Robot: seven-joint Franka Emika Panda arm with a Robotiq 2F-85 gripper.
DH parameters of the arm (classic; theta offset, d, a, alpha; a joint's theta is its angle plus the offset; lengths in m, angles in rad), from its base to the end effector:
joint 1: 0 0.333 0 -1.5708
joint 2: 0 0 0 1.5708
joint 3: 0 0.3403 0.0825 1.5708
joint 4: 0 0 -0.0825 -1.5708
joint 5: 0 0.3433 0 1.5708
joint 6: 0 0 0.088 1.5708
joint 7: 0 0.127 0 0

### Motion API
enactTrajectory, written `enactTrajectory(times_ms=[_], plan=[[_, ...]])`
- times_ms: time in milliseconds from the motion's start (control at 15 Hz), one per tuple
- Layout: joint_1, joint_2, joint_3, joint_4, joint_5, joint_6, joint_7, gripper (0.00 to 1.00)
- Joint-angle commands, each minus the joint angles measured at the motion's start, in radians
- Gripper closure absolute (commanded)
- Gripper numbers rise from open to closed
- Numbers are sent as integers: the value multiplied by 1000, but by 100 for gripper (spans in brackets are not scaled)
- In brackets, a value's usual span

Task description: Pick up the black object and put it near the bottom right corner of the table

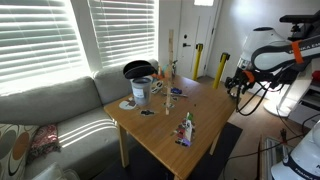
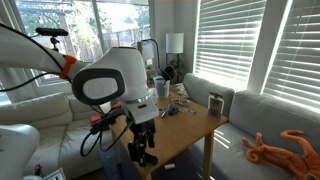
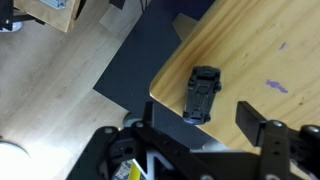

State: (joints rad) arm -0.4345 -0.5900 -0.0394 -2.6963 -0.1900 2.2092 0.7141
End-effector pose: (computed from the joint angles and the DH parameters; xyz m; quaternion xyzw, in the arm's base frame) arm 0.2783 -0.1535 0.4406 0.8554 -0.5109 0.0596 0.0612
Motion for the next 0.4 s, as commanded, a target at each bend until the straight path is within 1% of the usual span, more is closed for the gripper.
enactTrajectory(times_ms=[0, 200, 267, 333], plan=[[-3, -93, 10, -31, -44, 29, 4, 0], [27, -147, 3, -42, -63, 94, -98, 0], [7, -72, 8, 0, -33, 58, -60, 0], [11, -90, 10, -1, -32, 65, -82, 0]])
